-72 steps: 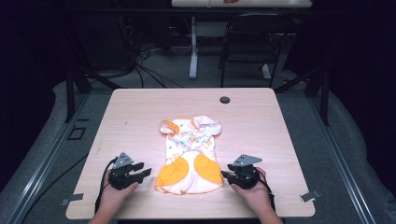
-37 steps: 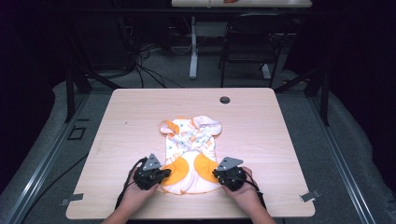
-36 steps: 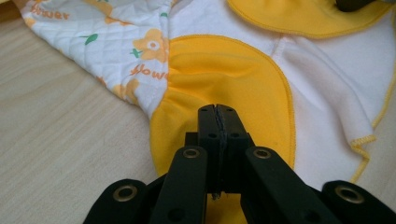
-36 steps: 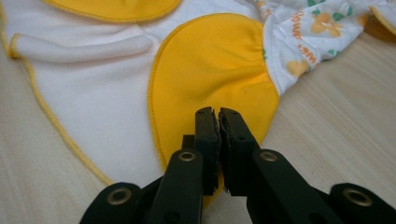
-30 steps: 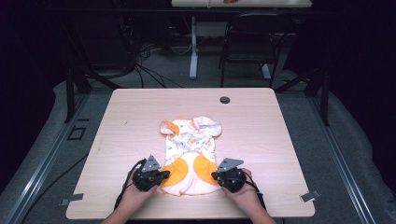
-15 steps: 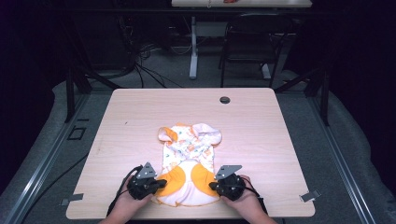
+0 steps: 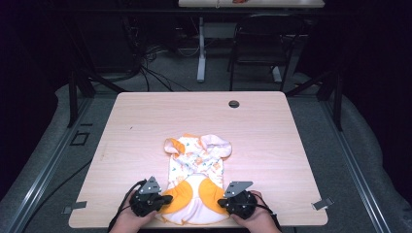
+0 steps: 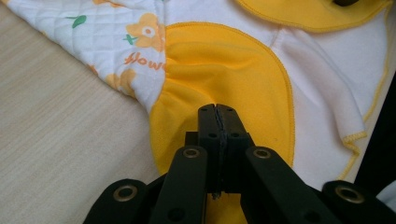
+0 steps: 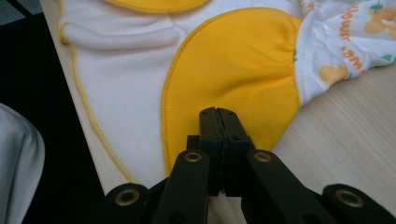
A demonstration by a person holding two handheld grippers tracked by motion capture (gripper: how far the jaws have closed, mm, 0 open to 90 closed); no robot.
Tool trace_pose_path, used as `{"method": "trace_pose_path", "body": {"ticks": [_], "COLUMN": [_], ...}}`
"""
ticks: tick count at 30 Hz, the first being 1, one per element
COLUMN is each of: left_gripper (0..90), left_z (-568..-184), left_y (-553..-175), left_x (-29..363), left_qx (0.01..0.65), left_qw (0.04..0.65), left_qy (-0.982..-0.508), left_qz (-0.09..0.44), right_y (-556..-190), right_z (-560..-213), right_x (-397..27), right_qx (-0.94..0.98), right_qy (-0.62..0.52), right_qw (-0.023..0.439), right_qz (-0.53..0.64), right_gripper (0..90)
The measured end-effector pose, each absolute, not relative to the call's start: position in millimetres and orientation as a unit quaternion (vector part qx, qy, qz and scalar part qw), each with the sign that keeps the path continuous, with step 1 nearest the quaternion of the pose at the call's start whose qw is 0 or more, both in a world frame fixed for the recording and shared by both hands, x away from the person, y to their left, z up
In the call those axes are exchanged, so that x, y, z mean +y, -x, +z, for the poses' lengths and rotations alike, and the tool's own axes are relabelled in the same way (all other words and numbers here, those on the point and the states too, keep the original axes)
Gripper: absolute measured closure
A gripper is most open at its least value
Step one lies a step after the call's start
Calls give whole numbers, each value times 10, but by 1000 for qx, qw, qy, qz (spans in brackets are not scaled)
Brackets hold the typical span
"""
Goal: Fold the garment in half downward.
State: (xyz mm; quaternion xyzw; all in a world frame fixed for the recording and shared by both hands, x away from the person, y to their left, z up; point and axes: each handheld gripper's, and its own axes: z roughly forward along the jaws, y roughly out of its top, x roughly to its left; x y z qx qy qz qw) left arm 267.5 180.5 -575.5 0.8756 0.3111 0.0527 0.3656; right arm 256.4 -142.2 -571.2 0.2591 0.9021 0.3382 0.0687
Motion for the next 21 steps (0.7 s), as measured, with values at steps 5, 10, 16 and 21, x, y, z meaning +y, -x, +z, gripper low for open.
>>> {"method": "trace_pose_path", "body": {"ticks": [5,10,16,21], "left_gripper": [829,829,888,895], "left_z": [-5694,-5524,-5569,-5675], "left_y": [-2724,-2928,-3358,-3480], "left_x": [1818,1808,1659,1526], "left_qx": [308,307,322,321], "left_qw": [364,373,371,353], "left_qy": [-877,-872,-866,-873], "left_qz": [50,79,95,97], "right_y": [-2585,-2789,-3260,-3463], "right_z": [-5658,-5497,-5517,-5629], "right_x": [-1399,-1362,-1245,-1186], "right_qx": [905,897,895,899], "right_qy": [-256,-260,-283,-293], "right_qw": [56,76,97,96], "right_qz": [334,349,331,311], "right_gripper": [865,866,897,898]}}
